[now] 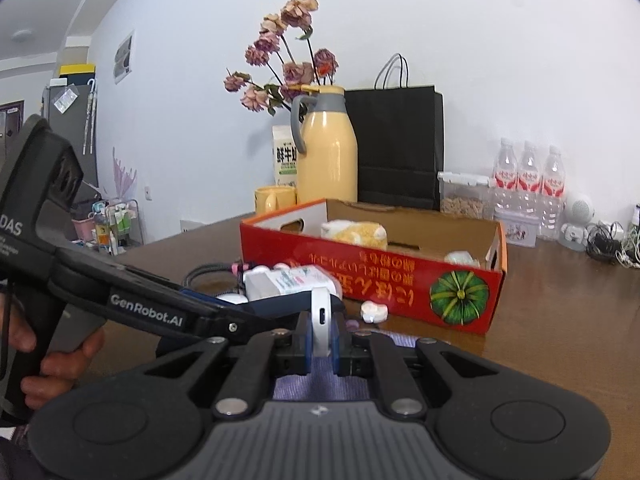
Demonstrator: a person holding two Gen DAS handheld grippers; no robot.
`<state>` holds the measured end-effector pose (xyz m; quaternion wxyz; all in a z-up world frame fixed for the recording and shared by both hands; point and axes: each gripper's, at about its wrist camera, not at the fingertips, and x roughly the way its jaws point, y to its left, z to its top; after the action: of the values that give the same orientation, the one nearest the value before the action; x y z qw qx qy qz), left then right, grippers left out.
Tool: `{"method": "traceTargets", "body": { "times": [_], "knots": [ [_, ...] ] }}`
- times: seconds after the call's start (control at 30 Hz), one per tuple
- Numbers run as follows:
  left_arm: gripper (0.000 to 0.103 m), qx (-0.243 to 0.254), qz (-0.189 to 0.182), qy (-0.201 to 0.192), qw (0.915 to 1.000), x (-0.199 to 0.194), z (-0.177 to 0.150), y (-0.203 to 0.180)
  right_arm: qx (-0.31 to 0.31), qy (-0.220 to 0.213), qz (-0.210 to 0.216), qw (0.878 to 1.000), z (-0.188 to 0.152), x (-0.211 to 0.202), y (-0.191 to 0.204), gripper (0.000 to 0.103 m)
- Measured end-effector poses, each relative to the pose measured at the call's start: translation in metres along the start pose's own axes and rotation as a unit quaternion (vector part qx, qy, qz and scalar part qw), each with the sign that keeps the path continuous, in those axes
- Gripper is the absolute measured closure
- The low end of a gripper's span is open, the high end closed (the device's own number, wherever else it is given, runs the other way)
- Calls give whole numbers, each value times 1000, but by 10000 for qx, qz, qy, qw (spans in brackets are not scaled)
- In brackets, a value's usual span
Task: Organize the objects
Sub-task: 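Carry the navy pouch and white puck into the box and release both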
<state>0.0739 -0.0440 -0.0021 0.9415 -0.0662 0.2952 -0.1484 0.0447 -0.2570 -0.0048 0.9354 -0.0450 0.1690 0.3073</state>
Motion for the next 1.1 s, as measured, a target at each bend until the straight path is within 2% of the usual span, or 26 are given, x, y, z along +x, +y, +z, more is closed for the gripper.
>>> {"method": "traceTargets", "body": {
  "times": [0.37,0.67,0.77,0.8,0.83,0.9,1.1],
  "knots": [
    [47,4,275,-579,9979,-17,38,5,-99,-435,38,9990,42,13,-2,95],
    [54,-126,482,-936,9944,4,88,18,126,-642,-175,9977,85,52,-31,95],
    [72,-299,542,-956,9935,21,103,30,239,-594,-256,9976,95,74,-45,95],
    [82,-368,592,-955,9930,27,108,35,273,-557,-283,9977,97,83,-49,95],
    [83,-458,604,-1017,9919,35,114,41,302,-508,-319,9977,98,93,-53,95],
    [94,-512,722,-1156,9894,49,124,52,411,-311,-394,9979,100,119,-64,95],
    [97,-673,929,-711,9908,106,136,82,736,207,-420,9962,89,168,-85,95]
  ]
}}
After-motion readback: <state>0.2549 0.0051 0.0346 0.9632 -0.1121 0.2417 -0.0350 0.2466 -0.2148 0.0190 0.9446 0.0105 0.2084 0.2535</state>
